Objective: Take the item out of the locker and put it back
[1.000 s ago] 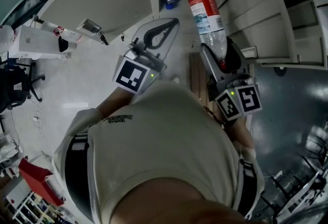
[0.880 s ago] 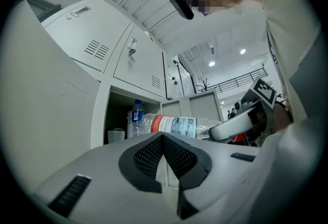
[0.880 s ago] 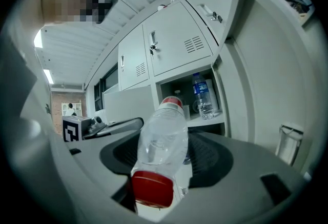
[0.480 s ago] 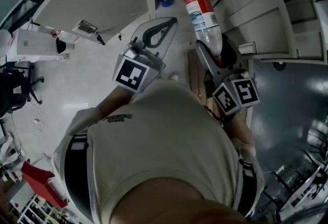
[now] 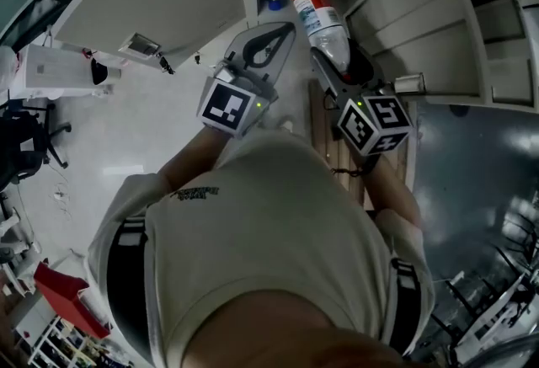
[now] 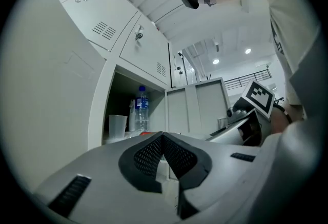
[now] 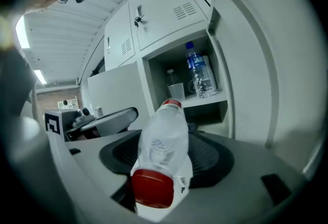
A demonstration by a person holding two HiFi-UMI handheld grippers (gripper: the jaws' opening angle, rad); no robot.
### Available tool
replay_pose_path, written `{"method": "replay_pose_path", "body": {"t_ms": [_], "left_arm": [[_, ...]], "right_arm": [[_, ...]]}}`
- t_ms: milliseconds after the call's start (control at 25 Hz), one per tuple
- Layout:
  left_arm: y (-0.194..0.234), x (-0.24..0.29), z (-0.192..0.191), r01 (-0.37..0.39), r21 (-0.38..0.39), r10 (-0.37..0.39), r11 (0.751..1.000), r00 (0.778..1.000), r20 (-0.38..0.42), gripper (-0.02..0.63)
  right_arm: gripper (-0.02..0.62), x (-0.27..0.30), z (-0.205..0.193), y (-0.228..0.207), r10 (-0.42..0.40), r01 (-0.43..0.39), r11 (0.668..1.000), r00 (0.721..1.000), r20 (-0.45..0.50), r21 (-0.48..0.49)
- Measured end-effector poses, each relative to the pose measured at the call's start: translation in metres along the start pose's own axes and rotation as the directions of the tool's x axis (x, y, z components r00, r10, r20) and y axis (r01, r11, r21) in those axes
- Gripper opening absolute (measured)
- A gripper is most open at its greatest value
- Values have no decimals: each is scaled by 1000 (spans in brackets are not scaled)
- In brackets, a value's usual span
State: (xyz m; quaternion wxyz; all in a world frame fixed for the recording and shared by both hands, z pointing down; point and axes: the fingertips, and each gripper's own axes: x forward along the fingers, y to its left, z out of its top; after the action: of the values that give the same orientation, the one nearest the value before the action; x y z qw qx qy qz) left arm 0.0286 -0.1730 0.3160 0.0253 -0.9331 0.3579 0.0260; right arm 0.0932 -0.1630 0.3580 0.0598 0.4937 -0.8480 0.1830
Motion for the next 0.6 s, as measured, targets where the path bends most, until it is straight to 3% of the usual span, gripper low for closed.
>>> {"method": "replay_pose_path", "body": {"t_ms": [240,600], "left_arm": [[16,15,-27,-26,-7,26,1000,999,-36,8],[41,45,-61,-53,-17,52,998,997,-63,8]], "right_arm": [[284,34,-17,-21,-34,35,999,998,-51,9],[282,87,-17,-69,-165,165,986,986,-33,-10]]}}
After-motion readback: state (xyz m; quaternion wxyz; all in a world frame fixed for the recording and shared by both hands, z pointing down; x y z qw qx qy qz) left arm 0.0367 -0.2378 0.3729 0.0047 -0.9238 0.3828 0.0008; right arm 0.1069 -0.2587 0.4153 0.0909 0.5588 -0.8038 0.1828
